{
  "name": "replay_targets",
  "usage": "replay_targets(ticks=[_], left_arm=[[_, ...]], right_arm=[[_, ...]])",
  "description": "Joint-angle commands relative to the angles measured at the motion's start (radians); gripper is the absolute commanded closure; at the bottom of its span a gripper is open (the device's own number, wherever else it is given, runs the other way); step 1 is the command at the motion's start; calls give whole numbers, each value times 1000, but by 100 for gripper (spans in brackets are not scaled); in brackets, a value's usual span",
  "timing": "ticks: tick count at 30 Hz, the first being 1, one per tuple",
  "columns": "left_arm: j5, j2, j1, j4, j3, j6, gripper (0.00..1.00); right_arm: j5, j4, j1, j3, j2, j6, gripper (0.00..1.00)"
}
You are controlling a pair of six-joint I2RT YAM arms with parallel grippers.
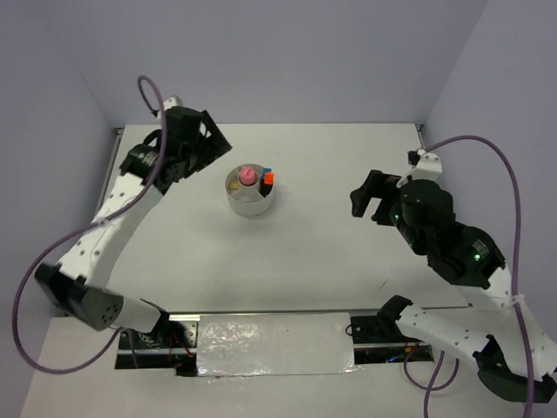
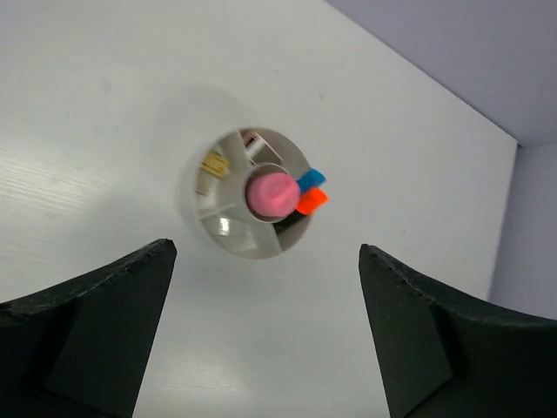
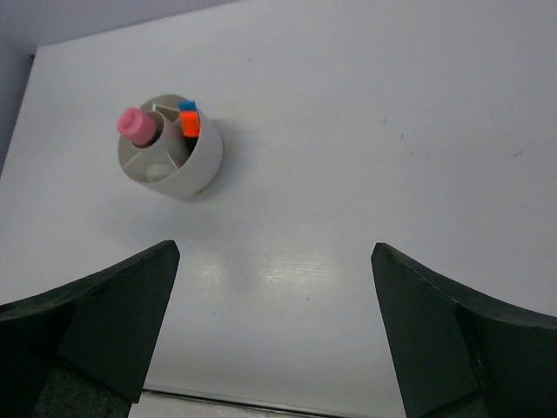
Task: Sort the stationery into containers
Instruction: Reset both arms
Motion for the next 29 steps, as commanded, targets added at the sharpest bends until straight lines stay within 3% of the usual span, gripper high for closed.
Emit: replay_targets(ticks=[1,10,16,24,29], left_arm=[[-225,-142,-3,-177,24,249,1],[-450,-582,-1,-192,-233,412,1],[-460,-823,-1,-178,-385,395,1],[-500,-831,0,-276,-367,381,1],[-486,-829,-1,-241,-381,410,1]], right_arm=[[62,-121,-6,136,11,-104,0],[90,-244,-6,317,-19,-131,0],[78,-241,-6,291,-96,-142,0],[94,-254,-6,262,-140,-111,0],[85,-240,-6,253,-137,-98,0]])
